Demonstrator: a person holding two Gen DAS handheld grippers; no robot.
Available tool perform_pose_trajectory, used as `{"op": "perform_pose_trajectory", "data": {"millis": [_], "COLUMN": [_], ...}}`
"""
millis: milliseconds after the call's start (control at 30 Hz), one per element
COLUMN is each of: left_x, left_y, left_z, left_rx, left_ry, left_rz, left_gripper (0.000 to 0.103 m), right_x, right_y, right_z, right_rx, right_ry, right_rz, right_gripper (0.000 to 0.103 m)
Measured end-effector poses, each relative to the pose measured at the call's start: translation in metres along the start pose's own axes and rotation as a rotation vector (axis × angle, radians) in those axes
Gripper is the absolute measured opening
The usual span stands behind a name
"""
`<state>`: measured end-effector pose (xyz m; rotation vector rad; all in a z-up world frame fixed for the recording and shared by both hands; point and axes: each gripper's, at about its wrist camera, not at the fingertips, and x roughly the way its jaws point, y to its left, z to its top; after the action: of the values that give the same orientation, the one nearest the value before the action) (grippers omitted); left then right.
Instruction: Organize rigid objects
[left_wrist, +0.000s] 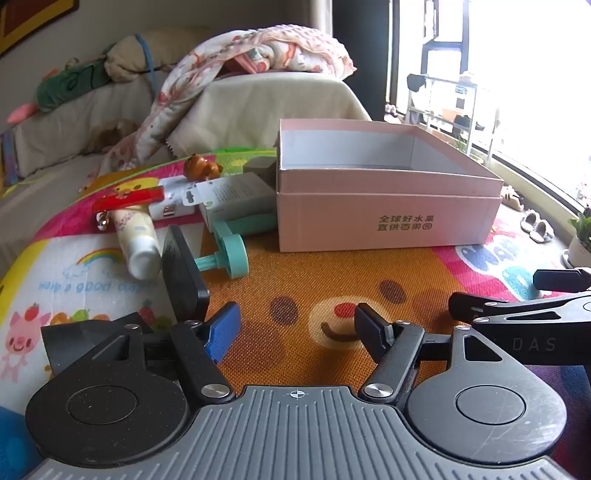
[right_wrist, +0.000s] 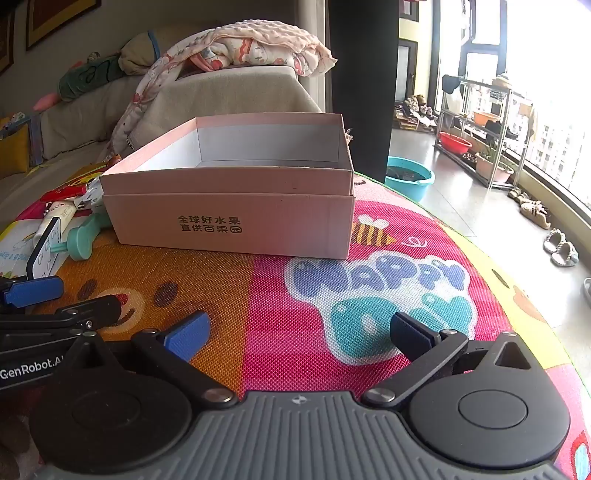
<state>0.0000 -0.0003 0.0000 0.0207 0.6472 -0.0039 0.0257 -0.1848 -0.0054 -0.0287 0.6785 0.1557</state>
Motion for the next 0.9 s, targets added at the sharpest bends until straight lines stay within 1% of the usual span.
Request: {"op": "perform_pose_trajectory", "data": {"millis": [900], "left_x": [0.0], "left_y": [0.0004], "left_z": [0.0], "left_rx": [-0.005], "left_ry": [-0.001], "left_rz": [-0.004], "left_gripper": [0.074], "right_x": [0.0017], "right_y": [0.0011], "right_z": [-0.0002], "right_rx": [-0.002], "right_ry": [0.001], "right_rz": [-0.002], "right_gripper": [0.103]}}
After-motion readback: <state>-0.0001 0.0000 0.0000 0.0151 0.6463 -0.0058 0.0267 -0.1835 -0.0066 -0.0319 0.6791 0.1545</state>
